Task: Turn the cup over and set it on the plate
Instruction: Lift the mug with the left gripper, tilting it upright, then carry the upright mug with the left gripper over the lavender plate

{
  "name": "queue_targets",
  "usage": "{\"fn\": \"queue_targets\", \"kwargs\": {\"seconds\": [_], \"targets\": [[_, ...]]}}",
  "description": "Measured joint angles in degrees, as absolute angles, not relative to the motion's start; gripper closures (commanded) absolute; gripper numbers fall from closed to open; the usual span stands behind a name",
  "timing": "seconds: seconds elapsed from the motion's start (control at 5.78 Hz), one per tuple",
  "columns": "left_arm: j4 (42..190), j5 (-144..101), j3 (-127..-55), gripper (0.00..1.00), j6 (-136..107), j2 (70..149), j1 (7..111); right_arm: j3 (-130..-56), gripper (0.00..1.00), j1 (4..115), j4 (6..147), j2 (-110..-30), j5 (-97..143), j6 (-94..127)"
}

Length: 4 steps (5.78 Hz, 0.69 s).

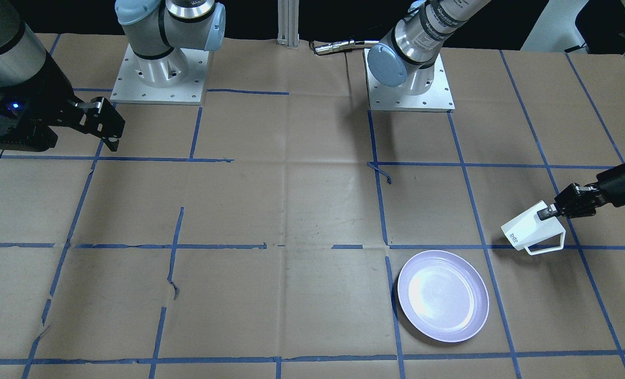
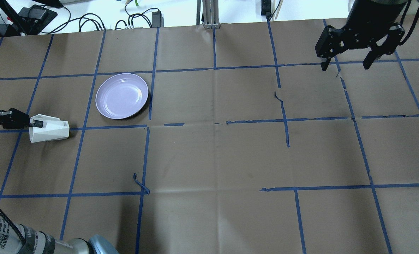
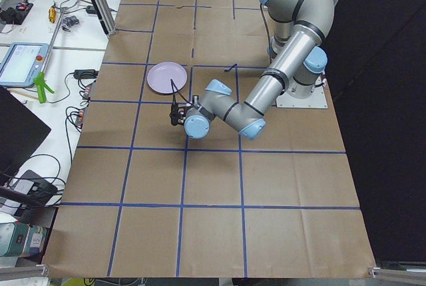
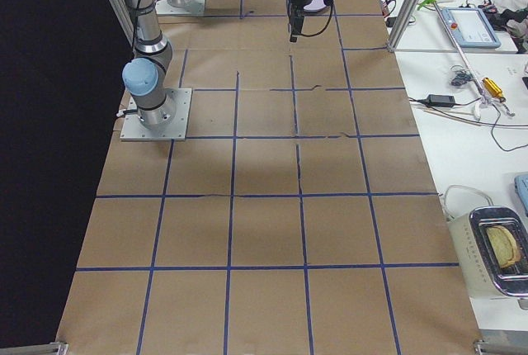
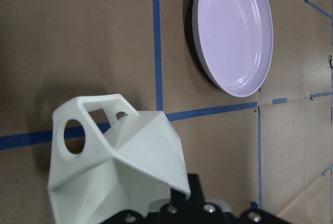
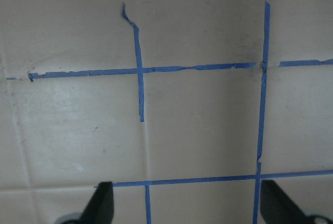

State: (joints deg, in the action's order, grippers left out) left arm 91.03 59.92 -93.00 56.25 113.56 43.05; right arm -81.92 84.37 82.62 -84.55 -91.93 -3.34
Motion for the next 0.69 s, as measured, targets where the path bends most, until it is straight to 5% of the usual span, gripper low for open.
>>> {"fn": "queue_targets", "kwargs": {"seconds": [0.69], "targets": [[79.0, 76.36, -89.26, 1.0, 46.08, 110.09, 62.62, -81.91, 0.0, 84.37, 82.62, -84.55, -91.93, -3.34]]}}
